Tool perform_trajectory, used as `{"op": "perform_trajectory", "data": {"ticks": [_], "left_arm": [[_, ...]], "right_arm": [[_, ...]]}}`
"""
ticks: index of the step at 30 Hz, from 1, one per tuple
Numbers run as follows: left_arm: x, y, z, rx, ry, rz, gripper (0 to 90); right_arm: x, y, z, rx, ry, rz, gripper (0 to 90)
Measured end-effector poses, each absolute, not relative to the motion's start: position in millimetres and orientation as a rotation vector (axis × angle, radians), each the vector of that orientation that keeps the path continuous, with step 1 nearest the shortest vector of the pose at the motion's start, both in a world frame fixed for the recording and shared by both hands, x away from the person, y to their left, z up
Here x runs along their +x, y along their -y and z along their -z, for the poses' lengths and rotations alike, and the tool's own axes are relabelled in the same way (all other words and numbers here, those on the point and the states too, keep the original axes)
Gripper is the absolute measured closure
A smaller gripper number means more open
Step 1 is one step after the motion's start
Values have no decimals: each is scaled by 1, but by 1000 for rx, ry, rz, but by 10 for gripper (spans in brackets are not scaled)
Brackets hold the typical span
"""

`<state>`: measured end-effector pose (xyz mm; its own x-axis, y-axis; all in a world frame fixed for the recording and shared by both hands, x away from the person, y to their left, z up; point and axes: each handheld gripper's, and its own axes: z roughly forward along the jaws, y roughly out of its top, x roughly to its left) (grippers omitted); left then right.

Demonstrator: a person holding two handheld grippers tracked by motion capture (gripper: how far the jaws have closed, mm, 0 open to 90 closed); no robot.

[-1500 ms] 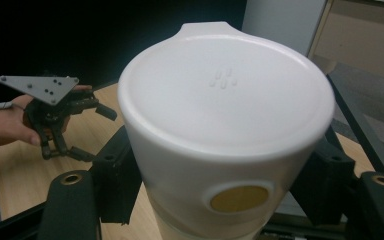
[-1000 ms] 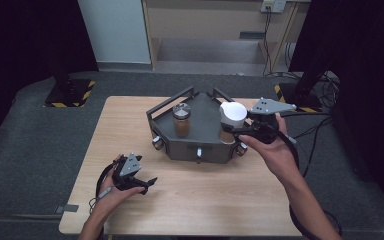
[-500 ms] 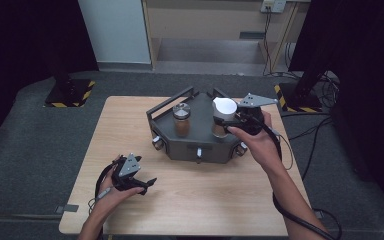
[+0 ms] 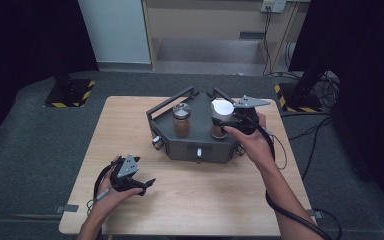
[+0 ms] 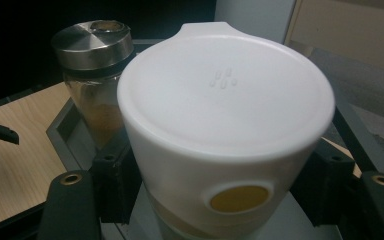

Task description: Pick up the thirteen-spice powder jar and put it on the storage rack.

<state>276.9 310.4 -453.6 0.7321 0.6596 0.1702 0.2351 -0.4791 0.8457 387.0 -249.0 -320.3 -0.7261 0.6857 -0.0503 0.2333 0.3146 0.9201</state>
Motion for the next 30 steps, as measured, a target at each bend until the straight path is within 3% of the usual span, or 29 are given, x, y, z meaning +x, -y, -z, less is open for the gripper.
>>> {"op": "perform_trajectory", "data": {"ticks": [30], "left_arm": [[276, -313, 453, 2044, -687, -614, 17]], "right_arm": [[387, 248, 324, 784, -2156, -1391, 309]]}}
